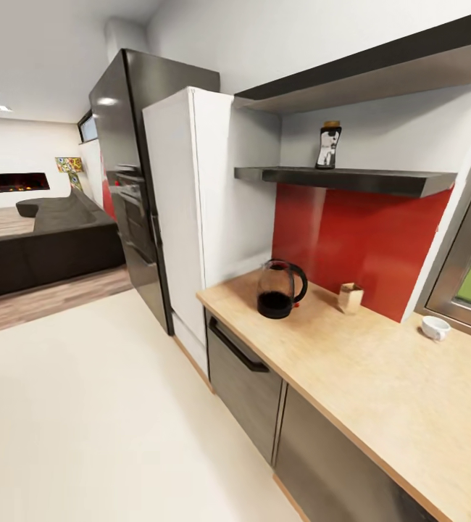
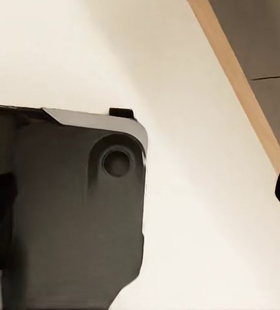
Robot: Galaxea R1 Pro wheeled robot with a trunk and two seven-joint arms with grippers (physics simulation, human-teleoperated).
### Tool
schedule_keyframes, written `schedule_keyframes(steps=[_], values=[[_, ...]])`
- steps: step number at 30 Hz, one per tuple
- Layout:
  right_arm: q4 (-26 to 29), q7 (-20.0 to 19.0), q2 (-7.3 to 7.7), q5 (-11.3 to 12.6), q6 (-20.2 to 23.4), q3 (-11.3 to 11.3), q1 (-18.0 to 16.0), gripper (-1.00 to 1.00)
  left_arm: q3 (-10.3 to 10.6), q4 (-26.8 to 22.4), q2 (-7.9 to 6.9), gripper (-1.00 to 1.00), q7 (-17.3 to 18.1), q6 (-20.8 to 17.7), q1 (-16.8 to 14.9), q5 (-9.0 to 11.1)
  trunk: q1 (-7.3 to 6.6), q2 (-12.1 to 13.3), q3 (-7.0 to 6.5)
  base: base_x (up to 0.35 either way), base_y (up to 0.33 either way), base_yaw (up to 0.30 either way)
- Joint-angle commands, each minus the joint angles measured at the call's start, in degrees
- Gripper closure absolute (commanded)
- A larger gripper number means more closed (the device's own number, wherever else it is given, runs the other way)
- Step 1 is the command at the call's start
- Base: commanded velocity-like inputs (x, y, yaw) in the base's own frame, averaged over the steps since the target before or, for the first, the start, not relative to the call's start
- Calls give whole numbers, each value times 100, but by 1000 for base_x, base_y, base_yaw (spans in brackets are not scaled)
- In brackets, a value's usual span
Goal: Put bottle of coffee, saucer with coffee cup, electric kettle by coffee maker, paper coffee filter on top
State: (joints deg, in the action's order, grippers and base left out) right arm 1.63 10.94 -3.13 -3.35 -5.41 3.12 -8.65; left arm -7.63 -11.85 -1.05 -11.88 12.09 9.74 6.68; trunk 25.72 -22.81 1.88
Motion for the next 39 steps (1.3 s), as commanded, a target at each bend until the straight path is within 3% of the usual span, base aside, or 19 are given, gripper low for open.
schedule_keyframes(steps=[1,9,15,22,39], values=[[-5,37,-4,-31,-5,27,-2,-100,15,-9,0,-100,1,12,2,59,7,-11,11,293,204,0],[4,18,-27,-3,-13,14,12,-100,16,-10,18,-100,1,19,2,54,7,-11,-14,299,187,-168],[-4,-316,4,-6,-13,7,13,-100,16,-10,50,-100,1,13,2,46,7,-11,-34,209,264,-273],[2,-411,10,0,-13,5,13,-100,8,-38,50,-100,-3,12,2,-213,7,-11,-39,27,320,-297],[34,-400,-29,21,5,-28,13,-100,16,-798,-11,-100,1,2,-1,-246,7,-11,-39,-51,300,-300]])
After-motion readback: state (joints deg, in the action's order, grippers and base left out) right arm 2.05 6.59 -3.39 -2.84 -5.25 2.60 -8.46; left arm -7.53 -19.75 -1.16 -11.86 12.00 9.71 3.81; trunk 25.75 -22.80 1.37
